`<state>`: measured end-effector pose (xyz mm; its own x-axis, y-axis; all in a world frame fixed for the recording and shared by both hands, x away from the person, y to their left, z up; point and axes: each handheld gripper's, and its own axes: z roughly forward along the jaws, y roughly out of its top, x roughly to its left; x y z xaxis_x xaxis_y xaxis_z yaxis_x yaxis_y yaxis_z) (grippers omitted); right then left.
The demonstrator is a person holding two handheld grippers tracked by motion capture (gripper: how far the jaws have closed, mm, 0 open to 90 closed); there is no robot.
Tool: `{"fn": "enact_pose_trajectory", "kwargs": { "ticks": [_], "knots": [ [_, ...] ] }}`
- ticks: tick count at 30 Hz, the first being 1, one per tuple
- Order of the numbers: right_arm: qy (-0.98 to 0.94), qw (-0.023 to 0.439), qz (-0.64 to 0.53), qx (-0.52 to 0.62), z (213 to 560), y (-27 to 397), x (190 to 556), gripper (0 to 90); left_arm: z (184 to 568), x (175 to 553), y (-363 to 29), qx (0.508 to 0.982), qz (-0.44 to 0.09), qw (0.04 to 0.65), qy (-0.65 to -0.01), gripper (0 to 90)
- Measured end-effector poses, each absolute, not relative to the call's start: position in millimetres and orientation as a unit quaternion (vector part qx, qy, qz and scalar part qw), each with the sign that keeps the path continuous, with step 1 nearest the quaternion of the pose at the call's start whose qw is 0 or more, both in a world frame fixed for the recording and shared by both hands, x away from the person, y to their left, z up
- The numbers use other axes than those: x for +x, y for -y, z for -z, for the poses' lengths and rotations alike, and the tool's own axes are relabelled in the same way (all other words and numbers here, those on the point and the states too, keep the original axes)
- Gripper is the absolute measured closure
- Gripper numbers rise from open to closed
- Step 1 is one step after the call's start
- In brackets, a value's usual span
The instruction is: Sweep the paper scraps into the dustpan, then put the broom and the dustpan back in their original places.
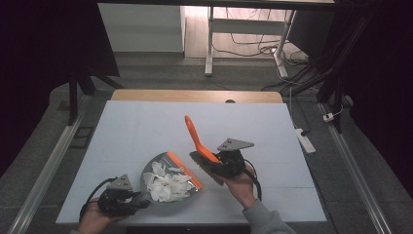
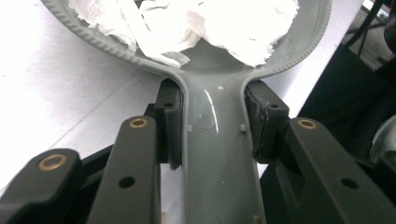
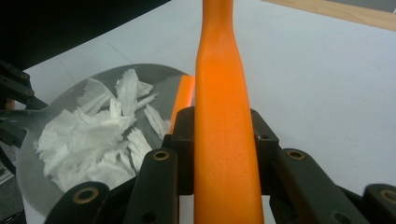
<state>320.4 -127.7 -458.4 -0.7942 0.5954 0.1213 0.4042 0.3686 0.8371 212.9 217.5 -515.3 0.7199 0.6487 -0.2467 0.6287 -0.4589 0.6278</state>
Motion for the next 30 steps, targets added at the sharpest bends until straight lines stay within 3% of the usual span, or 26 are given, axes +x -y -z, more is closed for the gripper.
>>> {"fn": "enact_pose_trajectory", "kwargs": {
  "ticks": [30],
  "knots": [
    [-0.813,0.122,-0.486,0.297,448,182,320,70.3,505,218,-225,0.810,-0.064,0.395,-0.428,61.6]
  ]
}}
